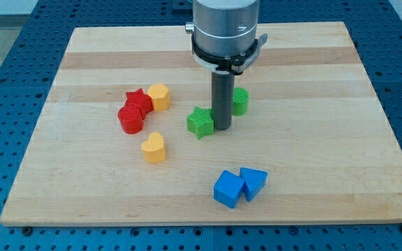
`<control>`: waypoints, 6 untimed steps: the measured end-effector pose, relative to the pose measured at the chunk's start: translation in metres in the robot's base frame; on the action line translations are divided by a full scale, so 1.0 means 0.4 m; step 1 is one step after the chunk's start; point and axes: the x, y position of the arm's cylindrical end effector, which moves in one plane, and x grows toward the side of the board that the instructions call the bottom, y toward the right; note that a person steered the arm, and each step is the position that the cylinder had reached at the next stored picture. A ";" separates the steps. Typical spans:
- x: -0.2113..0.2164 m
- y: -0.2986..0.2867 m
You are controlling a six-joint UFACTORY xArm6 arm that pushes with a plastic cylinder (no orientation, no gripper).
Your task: Move the green star diagonally top right to the yellow heart
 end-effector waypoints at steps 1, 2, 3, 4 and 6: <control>0.018 0.089; 0.031 0.075; 0.055 0.052; 0.094 -0.021; 0.035 -0.034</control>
